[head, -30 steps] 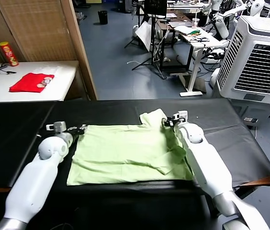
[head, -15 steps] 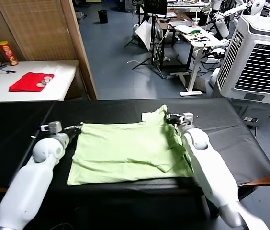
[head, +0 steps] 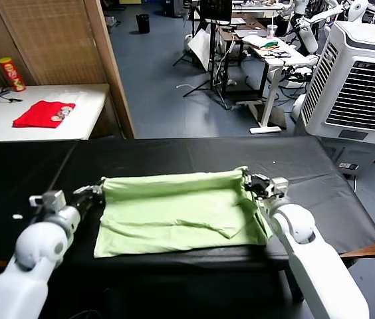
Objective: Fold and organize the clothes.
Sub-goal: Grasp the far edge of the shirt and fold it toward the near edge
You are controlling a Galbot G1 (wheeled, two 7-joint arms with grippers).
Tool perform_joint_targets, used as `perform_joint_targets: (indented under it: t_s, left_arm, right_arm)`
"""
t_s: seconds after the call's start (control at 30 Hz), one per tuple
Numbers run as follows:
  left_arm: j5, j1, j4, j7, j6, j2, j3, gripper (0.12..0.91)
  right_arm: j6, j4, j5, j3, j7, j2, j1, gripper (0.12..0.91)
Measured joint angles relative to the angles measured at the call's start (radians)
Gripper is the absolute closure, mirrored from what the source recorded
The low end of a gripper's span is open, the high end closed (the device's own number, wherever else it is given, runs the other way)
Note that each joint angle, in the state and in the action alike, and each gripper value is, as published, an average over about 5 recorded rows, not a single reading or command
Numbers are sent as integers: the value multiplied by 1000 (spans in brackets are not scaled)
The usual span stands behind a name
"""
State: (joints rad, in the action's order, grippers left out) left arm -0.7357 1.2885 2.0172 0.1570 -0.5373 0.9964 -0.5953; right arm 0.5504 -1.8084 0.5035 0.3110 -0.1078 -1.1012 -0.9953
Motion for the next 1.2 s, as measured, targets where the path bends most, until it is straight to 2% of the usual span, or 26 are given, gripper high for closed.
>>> perform_joint_targets:
  t_s: [0.3, 0.7, 0.83, 0.9, 0.97, 1.1, 1.2]
  left_arm:
    - [41, 197, 103, -4, 12, 14, -55, 902]
    - [129, 262, 89, -5, 29, 25, -53, 902]
    - [138, 278, 100, -2, 10, 27, -50, 902]
    - [142, 284, 110, 2, -8, 30, -48, 894]
    - [142, 290, 119, 6, -23, 32, -49, 844]
    - [129, 305, 146, 12, -44, 31, -63, 642]
    - [103, 302, 163, 14, -53, 31, -80, 475]
  right_arm:
    - [80, -146, 9, 40, -31, 28, -138, 904]
    - [139, -221, 2, 67, -41, 31, -238, 904]
    - [148, -237, 4, 77, -35, 31, -260, 900]
    - [148, -249, 10, 86, -28, 35, -272, 853]
    - [145, -266, 22, 99, -19, 41, -286, 774]
    - [129, -304, 60, 142, -4, 57, -306, 560]
    - [94, -311, 52, 168, -5, 57, -301, 409]
